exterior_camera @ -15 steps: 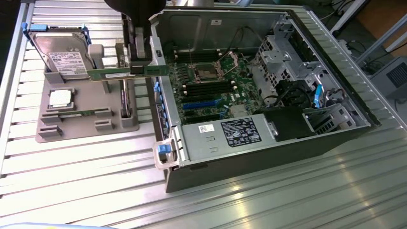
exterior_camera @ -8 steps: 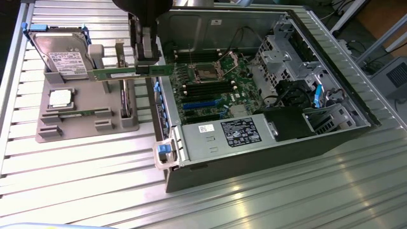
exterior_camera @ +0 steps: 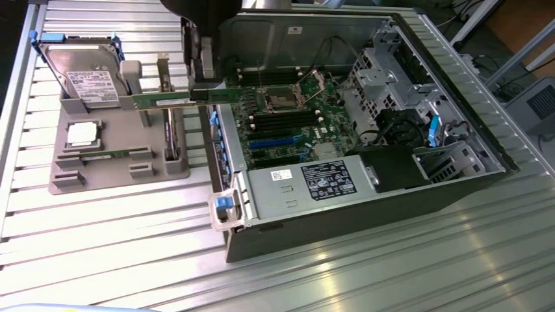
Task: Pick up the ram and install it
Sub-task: 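Pick up the ram and move it above insertion slot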
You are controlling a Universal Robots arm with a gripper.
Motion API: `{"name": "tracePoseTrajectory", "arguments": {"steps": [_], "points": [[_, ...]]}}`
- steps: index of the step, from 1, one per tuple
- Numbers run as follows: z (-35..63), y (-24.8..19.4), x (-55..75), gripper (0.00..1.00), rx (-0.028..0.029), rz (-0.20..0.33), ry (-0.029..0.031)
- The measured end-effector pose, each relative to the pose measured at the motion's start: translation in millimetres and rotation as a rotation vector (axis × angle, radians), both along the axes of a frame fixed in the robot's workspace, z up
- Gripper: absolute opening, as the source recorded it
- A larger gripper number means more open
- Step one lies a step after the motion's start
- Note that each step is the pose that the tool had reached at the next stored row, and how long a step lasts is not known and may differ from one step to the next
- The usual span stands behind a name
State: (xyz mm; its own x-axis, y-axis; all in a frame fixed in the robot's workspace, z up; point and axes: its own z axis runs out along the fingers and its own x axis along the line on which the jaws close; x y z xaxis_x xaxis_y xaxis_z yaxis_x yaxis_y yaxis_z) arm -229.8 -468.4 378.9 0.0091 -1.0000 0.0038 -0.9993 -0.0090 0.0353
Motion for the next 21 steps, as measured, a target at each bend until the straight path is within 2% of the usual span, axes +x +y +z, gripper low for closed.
{"name": "tracePoseTrajectory", "arguments": {"steps": [21], "points": [[-0.1, 0.0, 16.1, 0.13, -0.0041, 0.000, 0.0000]]}}
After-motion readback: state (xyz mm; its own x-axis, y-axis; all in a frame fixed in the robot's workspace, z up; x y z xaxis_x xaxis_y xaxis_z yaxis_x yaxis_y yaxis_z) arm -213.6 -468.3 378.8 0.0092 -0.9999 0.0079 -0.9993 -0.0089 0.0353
